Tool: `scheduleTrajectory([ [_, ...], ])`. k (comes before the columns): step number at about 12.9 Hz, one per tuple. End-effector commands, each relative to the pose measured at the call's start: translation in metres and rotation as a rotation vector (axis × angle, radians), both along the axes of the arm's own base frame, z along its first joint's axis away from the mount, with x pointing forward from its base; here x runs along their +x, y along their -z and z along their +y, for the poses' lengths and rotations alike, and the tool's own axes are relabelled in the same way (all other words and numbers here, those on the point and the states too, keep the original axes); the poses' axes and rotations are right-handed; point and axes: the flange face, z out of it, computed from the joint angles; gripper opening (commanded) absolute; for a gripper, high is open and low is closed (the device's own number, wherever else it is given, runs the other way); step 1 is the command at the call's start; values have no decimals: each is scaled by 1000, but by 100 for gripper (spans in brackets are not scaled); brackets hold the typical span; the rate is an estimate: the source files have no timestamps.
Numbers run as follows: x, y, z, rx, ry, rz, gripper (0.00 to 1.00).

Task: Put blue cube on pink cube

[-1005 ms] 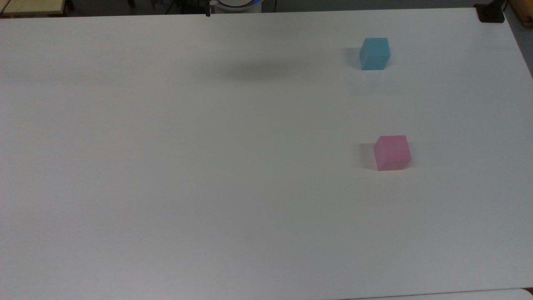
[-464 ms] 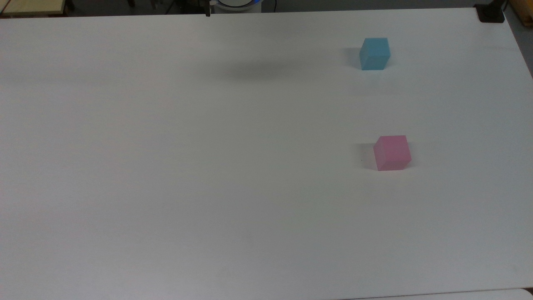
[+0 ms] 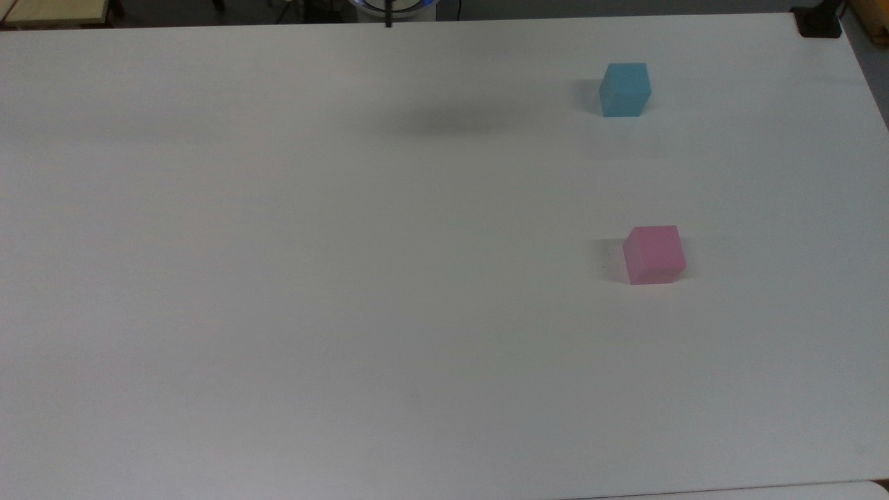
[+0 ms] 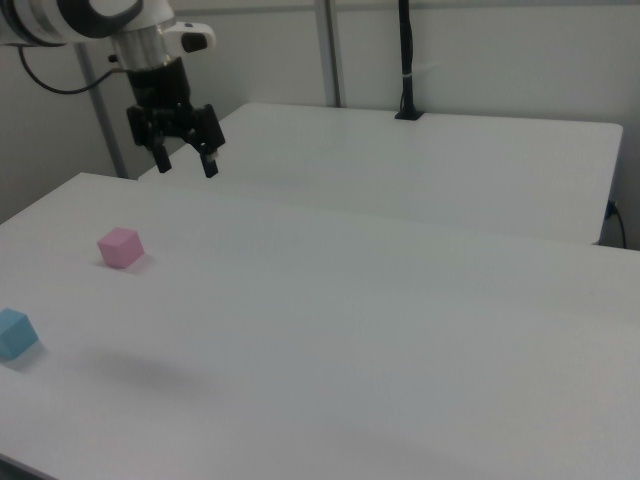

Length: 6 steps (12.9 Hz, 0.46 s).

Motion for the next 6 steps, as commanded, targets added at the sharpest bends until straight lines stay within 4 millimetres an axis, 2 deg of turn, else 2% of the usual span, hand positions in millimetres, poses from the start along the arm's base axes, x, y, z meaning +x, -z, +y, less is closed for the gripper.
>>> scheduleTrajectory([
  [1, -10, -1, 68, -5, -54, 1, 100],
  [3, -24, 4, 129, -1, -50, 2, 100],
  [4, -33, 6, 152, -1, -49, 5, 100],
  [6, -60, 12, 222, 5, -49, 10, 100],
])
